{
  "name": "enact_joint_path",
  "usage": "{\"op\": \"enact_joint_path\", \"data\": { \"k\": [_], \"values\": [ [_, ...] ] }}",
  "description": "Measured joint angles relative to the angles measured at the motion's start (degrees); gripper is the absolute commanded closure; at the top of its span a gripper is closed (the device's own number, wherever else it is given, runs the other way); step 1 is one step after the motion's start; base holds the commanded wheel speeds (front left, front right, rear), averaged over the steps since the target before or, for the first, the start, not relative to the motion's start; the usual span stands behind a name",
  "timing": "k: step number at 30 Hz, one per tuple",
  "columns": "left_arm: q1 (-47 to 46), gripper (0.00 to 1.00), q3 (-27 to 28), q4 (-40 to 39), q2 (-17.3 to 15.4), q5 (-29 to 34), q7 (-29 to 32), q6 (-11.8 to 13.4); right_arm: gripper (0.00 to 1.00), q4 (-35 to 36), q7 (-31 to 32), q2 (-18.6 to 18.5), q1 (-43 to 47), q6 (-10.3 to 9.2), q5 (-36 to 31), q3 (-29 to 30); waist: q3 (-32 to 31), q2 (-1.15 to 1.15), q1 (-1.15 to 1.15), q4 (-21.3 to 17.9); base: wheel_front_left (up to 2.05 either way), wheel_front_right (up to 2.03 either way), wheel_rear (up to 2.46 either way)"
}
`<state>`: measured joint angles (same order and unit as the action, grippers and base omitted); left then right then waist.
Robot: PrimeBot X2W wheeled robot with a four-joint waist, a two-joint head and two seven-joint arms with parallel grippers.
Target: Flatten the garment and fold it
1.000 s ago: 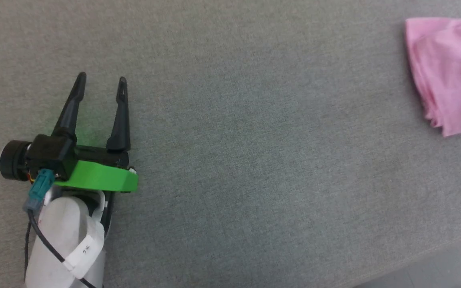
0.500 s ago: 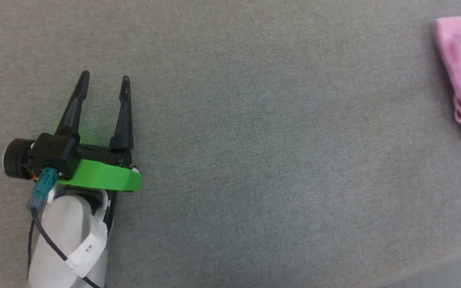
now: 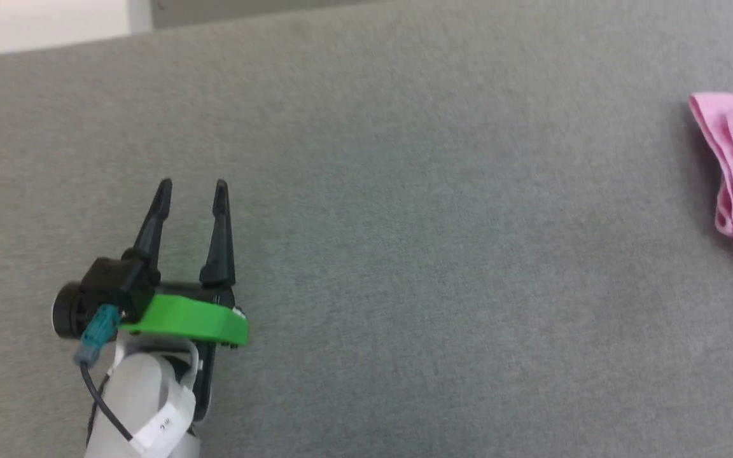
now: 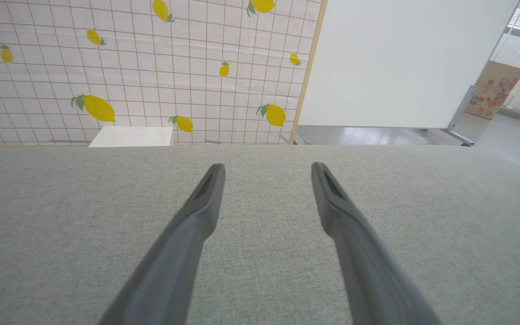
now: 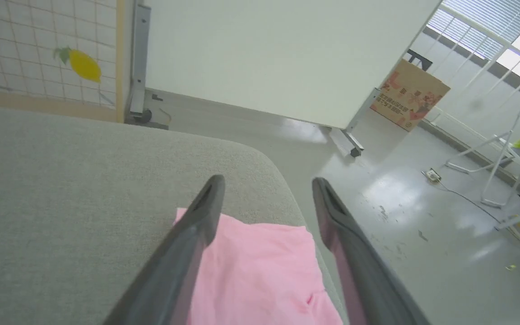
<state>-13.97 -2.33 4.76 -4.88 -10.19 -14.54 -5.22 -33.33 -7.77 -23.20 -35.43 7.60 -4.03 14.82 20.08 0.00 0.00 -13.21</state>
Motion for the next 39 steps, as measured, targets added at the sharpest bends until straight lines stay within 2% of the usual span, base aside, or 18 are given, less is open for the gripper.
{"op": "enact_joint_path", "data": {
  "k": [4,7,12,17,27,39],
  "values": [
    [1.8,0.00,0.2,0.4,0.8,-0.1,0.0,0.1,0.00,6.2,-2.9,3.7,6.3,0.00,6.2,-2.2,-3.6,0.00,0.00,1.9,0.00,0.00,0.00],
    [2.6,0.00,0.0,0.9,1.2,-0.3,-0.1,0.2,0.00,12.3,-3.8,6.9,11.2,-0.01,8.5,-2.8,-5.8,0.00,0.00,3.6,0.00,0.00,0.00],
    [3.7,0.00,-0.7,2.2,1.5,-0.3,-0.3,0.2,0.00,22.9,-4.1,13.4,19.4,-0.01,9.1,-4.7,-8.7,0.00,0.00,7.3,0.00,0.00,0.00],
    [4.8,0.00,-1.5,3.5,1.6,-0.4,-0.3,0.1,0.00,29.5,-3.3,16.7,26.1,-0.01,9.1,-5.6,-11.4,0.00,0.00,10.3,0.00,0.00,0.00],
    [8.5,0.00,-2.9,5.1,1.7,-2.6,-0.3,0.6,0.00,30.7,-2.8,19.7,36.6,-0.01,9.1,-8.4,-17.4,0.00,0.00,13.7,0.00,0.00,0.00],
    [12.2,0.00,-3.6,6.1,1.8,-3.2,-0.3,1.3,0.00,28.6,-3.9,20.2,40.4,-0.01,9.8,-9.4,-21.4,0.00,0.00,14.8,0.00,0.00,0.00]
  ]
}}
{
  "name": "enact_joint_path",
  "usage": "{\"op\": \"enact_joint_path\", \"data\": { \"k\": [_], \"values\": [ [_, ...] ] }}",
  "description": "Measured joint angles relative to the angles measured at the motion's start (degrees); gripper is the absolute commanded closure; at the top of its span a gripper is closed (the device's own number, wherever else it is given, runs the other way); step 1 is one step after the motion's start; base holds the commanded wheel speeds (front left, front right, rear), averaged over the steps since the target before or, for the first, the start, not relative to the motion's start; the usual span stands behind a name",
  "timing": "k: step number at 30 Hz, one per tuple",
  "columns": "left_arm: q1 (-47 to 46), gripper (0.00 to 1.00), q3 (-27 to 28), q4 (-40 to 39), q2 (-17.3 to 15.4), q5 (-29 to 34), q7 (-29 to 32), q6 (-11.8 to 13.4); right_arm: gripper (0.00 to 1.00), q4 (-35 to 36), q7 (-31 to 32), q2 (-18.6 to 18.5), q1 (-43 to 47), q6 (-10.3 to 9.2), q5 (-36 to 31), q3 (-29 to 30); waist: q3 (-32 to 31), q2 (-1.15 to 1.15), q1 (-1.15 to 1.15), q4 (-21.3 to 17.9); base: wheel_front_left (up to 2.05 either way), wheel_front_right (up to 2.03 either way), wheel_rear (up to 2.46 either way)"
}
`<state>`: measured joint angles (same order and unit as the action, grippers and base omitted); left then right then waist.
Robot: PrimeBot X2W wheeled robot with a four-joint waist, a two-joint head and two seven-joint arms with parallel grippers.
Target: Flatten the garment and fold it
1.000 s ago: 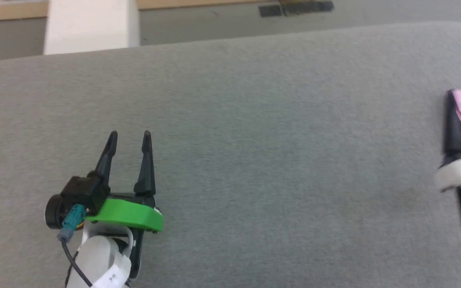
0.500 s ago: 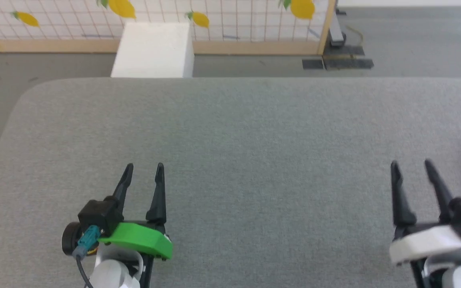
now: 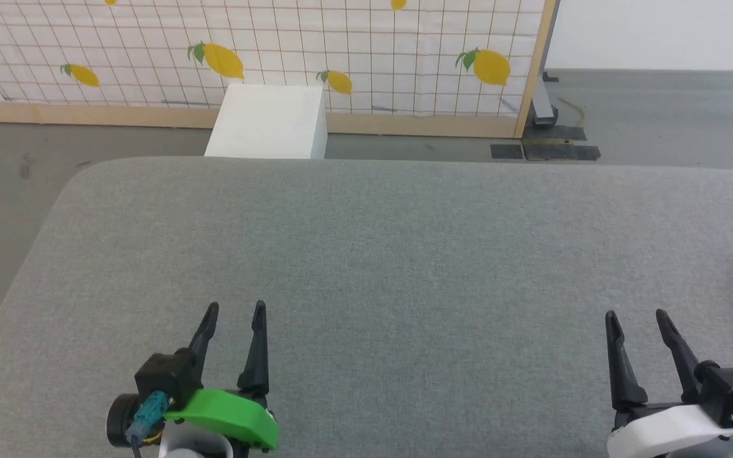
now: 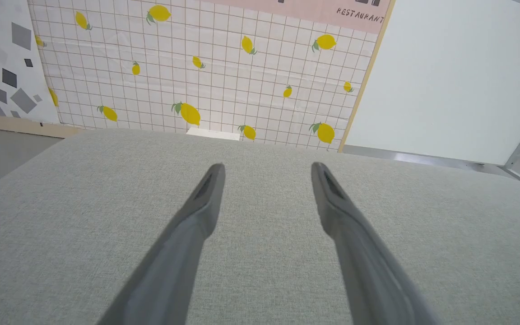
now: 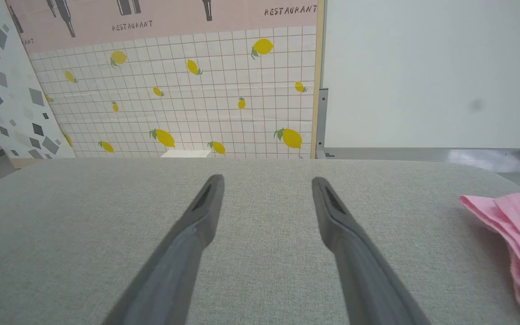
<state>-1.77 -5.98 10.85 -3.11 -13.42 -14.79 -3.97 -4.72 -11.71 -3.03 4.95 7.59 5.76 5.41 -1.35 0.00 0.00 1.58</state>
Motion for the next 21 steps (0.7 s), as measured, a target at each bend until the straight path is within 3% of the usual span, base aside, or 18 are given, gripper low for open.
{"op": "enact_joint_path", "data": {
  "k": [12,13,21],
  "values": [
    [0.9,0.00,-0.2,0.7,0.0,-0.6,0.0,0.1,0.00,-1.1,-0.3,0.0,0.1,-0.01,1.5,-0.3,-0.4,0.00,0.00,0.0,0.00,0.00,0.00],
    [0.9,1.00,-0.3,0.7,0.0,-0.7,0.0,0.1,1.00,-1.1,-0.2,0.0,0.1,0.00,1.5,-0.3,-0.2,0.00,0.00,0.0,0.00,0.00,0.00],
    [0.9,1.00,-0.3,0.7,0.0,-0.7,0.0,0.0,1.00,-1.1,-0.2,0.0,0.1,0.00,1.5,-0.2,-0.2,0.00,0.00,0.0,0.00,0.00,0.00]
  ]
}}
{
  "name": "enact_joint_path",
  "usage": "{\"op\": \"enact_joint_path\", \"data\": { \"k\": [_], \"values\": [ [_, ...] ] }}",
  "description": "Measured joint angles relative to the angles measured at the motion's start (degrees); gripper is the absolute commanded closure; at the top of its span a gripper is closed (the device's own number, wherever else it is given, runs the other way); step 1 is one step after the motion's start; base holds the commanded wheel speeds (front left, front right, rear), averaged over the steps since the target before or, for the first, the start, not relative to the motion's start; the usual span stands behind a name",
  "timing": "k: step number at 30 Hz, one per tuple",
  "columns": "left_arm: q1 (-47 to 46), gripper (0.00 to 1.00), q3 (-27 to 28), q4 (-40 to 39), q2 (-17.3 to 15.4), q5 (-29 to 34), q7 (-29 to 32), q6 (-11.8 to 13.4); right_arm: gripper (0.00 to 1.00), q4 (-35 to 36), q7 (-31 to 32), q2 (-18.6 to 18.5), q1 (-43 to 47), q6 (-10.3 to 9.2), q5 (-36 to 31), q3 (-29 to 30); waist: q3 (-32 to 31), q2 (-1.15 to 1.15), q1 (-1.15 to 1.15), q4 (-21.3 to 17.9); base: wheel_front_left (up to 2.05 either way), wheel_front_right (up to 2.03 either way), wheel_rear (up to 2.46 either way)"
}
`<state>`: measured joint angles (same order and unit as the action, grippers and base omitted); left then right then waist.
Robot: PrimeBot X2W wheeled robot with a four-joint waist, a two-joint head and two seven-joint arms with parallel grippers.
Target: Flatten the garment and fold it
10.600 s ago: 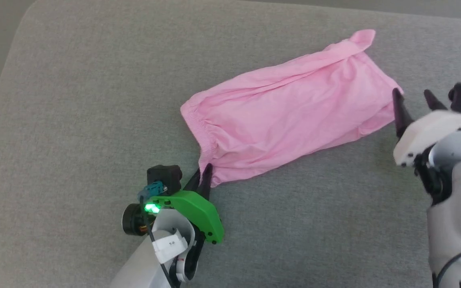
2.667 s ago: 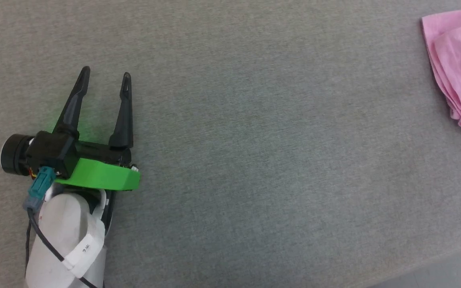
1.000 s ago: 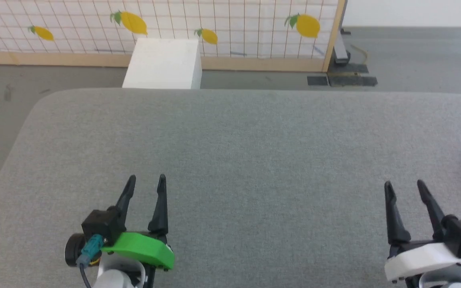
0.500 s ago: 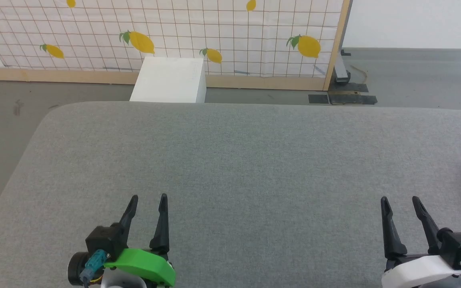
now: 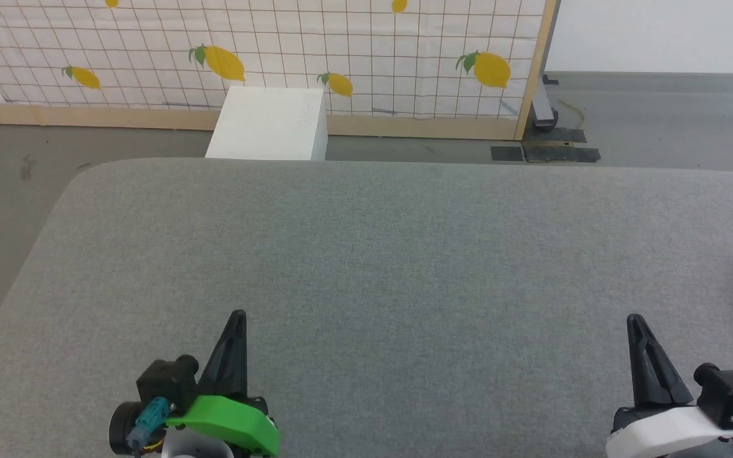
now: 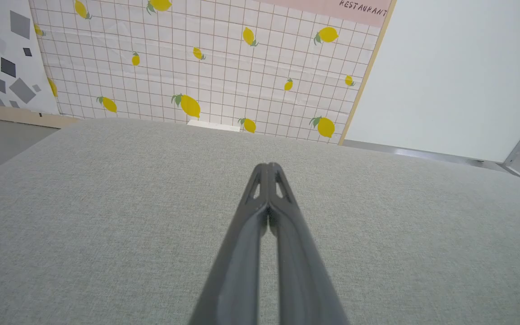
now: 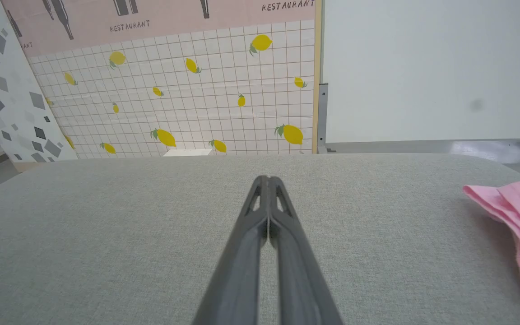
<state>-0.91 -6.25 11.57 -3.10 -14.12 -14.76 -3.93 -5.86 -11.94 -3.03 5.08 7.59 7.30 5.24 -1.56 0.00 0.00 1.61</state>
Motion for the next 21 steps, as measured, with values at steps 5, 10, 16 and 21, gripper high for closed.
{"op": "enact_joint_path", "data": {
  "k": [5,10,16,21],
  "values": [
    [0.0,1.00,0.0,0.0,0.0,0.0,0.1,0.0,1.00,0.0,0.0,0.0,0.0,0.00,0.0,0.0,0.0,0.00,0.00,0.0,0.00,0.00,0.00],
    [0.0,1.00,0.1,-0.2,0.0,0.4,0.6,0.0,1.00,0.1,0.4,0.0,0.0,0.00,-0.1,-0.1,0.1,0.00,0.00,-0.1,0.00,0.00,0.00],
    [0.0,1.00,0.3,-0.8,0.0,1.0,1.2,0.0,1.00,0.3,0.9,0.0,0.0,0.00,-0.3,-0.3,0.2,0.00,0.00,-0.2,0.00,0.00,0.00],
    [0.0,1.00,0.6,-1.2,0.0,1.5,1.7,0.0,1.00,0.4,1.4,0.0,-0.1,0.00,-0.4,-0.5,0.2,0.00,0.00,-0.2,0.00,0.00,0.00]
  ]
}}
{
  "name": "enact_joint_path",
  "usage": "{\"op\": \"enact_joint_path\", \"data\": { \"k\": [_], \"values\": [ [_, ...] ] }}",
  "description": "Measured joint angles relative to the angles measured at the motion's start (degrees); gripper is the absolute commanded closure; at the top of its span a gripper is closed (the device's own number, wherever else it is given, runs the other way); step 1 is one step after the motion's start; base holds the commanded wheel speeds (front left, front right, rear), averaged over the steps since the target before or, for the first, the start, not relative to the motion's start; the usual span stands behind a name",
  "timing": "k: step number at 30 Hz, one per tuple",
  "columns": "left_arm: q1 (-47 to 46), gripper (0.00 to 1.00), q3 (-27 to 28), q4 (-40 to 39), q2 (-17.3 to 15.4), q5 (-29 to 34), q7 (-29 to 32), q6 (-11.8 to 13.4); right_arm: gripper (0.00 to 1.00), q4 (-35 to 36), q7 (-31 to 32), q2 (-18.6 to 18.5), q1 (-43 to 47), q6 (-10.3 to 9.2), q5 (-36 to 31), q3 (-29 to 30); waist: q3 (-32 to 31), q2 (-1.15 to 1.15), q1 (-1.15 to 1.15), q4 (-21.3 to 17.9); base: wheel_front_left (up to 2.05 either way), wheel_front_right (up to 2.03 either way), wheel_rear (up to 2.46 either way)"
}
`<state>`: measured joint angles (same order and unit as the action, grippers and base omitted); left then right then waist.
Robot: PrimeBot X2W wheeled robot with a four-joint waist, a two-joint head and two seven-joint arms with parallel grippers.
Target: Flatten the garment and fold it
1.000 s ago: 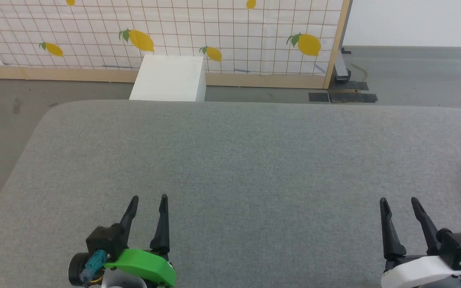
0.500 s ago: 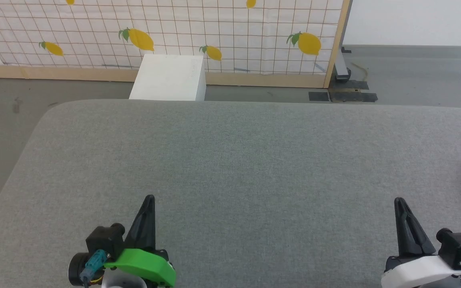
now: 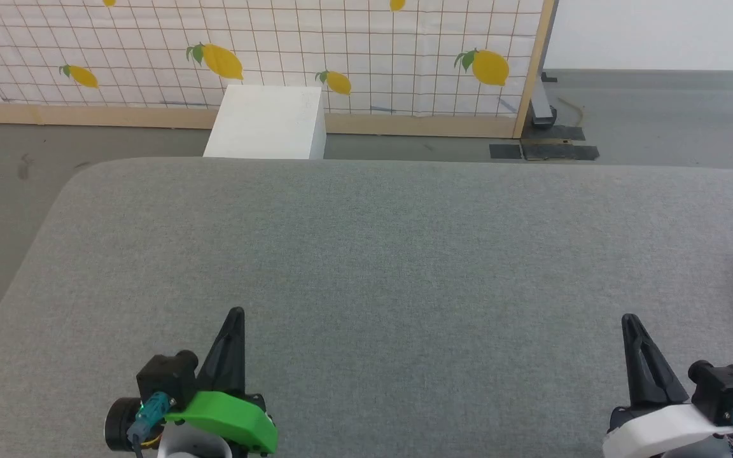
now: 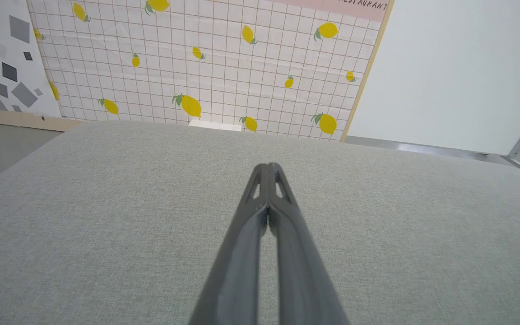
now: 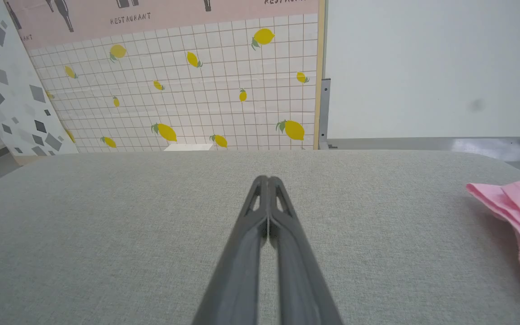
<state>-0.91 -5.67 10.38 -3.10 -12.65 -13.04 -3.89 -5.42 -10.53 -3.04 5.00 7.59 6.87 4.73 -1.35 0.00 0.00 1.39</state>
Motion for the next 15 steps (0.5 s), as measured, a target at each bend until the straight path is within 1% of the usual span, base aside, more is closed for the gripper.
{"op": "enact_joint_path", "data": {
  "k": [15],
  "values": [
    [0.0,1.00,0.9,-1.4,0.0,1.1,1.9,0.5,1.00,0.7,1.5,0.0,-0.3,0.00,-0.9,-0.7,0.2,0.00,0.00,-0.2,0.00,0.00,0.00]
  ]
}}
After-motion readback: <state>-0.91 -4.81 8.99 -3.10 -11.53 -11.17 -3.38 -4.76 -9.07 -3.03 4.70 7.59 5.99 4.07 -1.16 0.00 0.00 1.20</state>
